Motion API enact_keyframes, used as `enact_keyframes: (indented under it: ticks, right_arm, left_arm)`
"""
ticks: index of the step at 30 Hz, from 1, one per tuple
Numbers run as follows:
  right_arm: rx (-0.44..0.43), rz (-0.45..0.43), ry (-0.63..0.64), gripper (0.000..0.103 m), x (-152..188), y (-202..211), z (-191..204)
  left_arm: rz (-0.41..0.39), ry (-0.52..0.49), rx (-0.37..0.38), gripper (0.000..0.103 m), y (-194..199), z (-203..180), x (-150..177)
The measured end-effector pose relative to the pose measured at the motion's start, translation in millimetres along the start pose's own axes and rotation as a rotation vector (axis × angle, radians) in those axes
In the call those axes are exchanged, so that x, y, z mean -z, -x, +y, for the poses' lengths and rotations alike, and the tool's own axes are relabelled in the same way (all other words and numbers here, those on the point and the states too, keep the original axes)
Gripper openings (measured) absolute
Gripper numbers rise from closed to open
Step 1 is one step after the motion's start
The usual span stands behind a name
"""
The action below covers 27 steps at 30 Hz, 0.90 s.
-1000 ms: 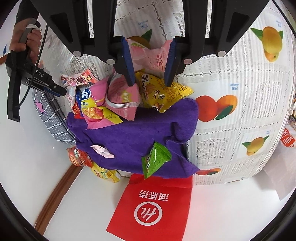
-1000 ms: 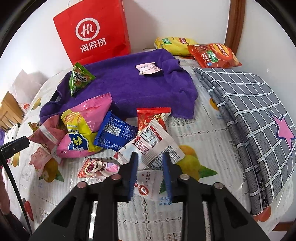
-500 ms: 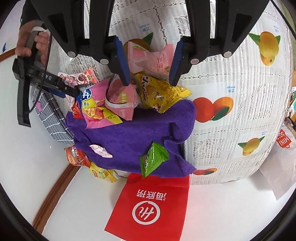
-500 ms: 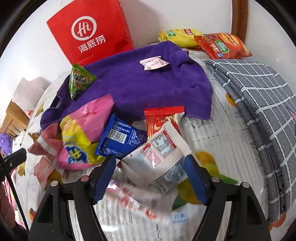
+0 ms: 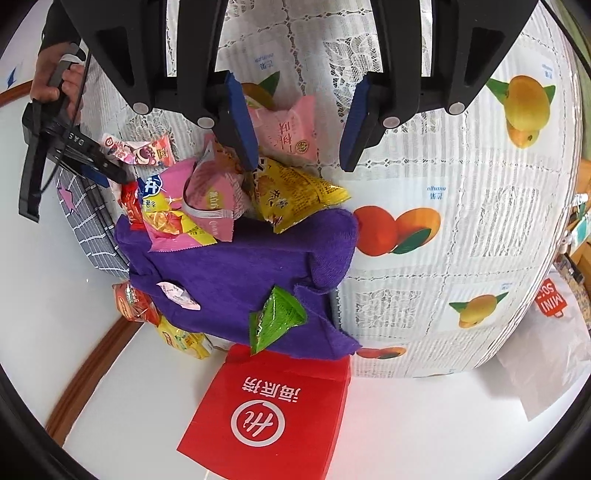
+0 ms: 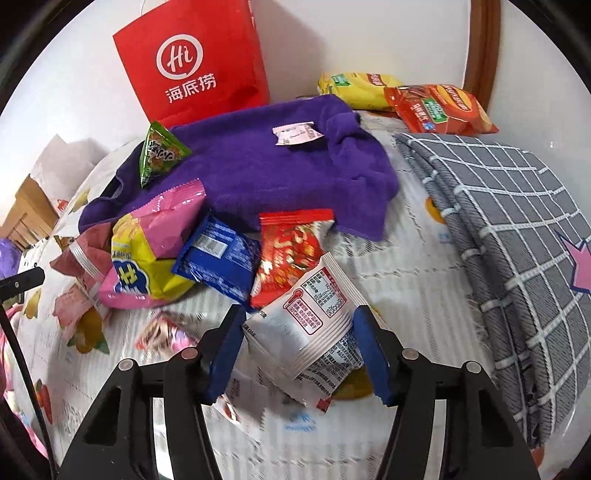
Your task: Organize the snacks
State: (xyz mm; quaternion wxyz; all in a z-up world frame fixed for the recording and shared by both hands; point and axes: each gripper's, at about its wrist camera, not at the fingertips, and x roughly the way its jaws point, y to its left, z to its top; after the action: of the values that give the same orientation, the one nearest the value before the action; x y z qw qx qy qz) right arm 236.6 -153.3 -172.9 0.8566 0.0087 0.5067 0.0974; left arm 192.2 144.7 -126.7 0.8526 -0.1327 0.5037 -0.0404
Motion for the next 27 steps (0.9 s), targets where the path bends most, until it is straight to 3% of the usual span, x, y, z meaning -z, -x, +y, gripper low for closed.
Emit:
enact_keyframes:
  ticks: [5,8,10,17,20,26,27]
  right_arm:
    - [0.037,0.02,0.042,0.062,7,2,-3]
    - [0.038,0.023,0.016,0.068,9,6,-8]
    - [0.03,0.021,-0.007,0.069,11,9,-11]
    - [0.019,0.022,-0.074,0.073,17,15,-21]
    - [0.024,0.025,-0.1,0.075,19,16,-25]
    - [0.011,0.037,-0.171,0.076,23,20,-31]
    - [0.0,0.039,-0.176,0.076,24,20,-32]
  left_arm:
    - [0.012,0.008,0.008,0.045,-3,-1,2]
    - [0.024,-0.011,0.007,0.051,-7,-8,5]
    - [0.038,-0.026,0.003,0.057,-12,-14,7]
    - [0.127,-0.081,-0.048,0.064,-43,-28,22]
    - [0.123,-0.107,-0.068,0.072,-50,-35,28]
    - [0.095,-0.192,-0.168,0.071,-57,-53,36]
    - [0.084,-0.207,-0.191,0.067,-57,-55,38]
